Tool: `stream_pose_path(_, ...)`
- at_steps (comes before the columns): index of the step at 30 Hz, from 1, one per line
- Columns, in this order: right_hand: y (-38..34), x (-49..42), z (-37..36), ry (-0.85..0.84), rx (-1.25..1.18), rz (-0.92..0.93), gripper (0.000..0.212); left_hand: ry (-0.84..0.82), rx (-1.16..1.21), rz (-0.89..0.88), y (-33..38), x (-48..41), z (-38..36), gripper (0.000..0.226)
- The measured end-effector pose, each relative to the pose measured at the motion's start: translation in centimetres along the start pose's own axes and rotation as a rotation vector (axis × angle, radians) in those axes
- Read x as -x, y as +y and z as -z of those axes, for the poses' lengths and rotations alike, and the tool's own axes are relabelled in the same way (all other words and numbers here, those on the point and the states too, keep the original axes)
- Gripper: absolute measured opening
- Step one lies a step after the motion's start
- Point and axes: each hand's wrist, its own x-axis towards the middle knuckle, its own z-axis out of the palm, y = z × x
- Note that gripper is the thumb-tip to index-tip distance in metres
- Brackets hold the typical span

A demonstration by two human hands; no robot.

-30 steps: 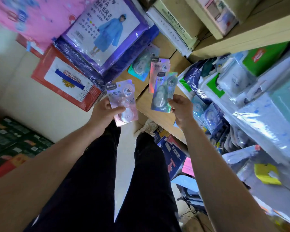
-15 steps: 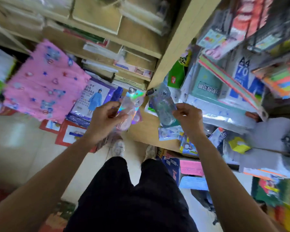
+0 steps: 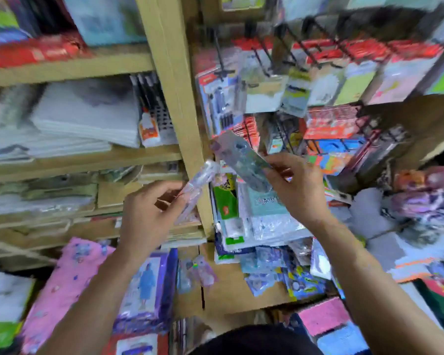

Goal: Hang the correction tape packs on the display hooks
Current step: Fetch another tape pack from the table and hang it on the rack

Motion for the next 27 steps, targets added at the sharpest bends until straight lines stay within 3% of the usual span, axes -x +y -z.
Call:
stream_pose_path(7,-4.5,-4.9,4.9,0.187,0.006,0.182,0.01,0.177,-0.105,-0.184,7.3,-7.9,2.2,0.01)
stream_pose_path(15,-9.6,-10.8,10.3,0.364,-0.134,0.29,0.02,0.322,-0.028,-0.385,14.8,-15.4,6.3,0.004)
stream_pose_path(20,-11.8,-15.3,12.8,0.442,-0.163,0.328,0.003,0.48,0.068,-0.429,18.6,-19.5,8.8,0.006)
stream_pose_path(27,-16.6,-20.5,16.5,0.513,-0.213,0.419,0.006,0.657,0.011,-0.489,22.6,-25.7,12.0,0.02)
